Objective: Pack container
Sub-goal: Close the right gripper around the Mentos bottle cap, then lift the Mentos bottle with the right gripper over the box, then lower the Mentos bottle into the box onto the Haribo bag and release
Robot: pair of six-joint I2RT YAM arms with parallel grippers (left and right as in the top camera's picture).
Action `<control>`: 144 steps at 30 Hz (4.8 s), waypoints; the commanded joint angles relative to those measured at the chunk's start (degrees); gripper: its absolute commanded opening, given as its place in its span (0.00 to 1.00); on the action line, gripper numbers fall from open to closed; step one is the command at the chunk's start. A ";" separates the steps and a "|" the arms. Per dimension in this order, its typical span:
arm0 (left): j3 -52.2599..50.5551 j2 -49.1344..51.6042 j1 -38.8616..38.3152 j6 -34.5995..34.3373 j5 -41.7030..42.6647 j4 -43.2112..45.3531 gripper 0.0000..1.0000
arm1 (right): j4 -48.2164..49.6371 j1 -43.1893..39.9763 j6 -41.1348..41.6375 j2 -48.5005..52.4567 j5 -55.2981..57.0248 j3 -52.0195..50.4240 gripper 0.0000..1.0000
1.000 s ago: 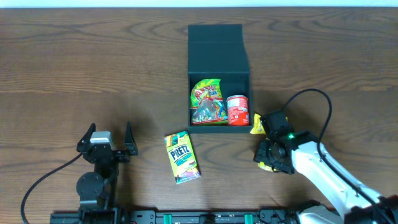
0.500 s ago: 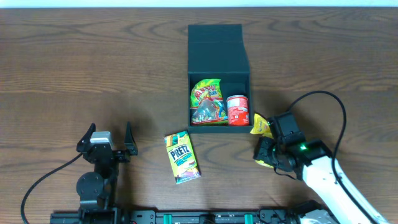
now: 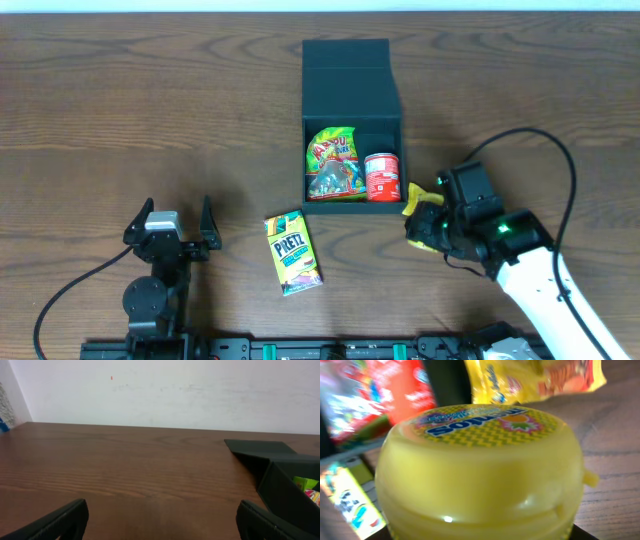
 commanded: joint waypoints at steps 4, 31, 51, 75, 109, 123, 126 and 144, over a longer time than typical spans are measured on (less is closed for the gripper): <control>-0.52 -0.35 0.28 -0.24 0.02 -3.19 0.95 | -2.10 -0.39 -2.47 3.58 -0.28 8.66 0.47; -0.52 -0.35 0.28 -0.24 0.02 -3.19 0.95 | -4.24 -0.39 -31.78 32.59 -0.35 38.25 0.44; -0.52 -0.35 0.28 -0.24 0.02 -3.21 0.95 | -4.07 -1.49 -71.91 45.20 -3.32 46.38 0.39; -0.52 -0.35 0.28 -0.24 0.02 -3.21 0.95 | -2.03 -2.16 -106.33 50.80 -6.16 47.08 0.71; -0.52 -0.35 0.28 -0.24 0.02 -3.19 0.95 | -1.97 -1.27 -21.88 50.29 -6.32 53.07 0.89; -0.52 -0.35 0.28 -0.24 0.02 -3.19 0.95 | -8.13 0.90 -6.62 52.17 -3.98 52.89 0.82; -0.52 -0.35 0.28 -0.24 0.02 -3.19 0.95 | -7.85 1.03 -6.60 53.18 -0.50 52.89 0.82; -0.52 -0.35 0.28 -0.24 0.02 -3.19 0.95 | -3.52 1.05 -7.96 56.87 2.49 52.72 0.83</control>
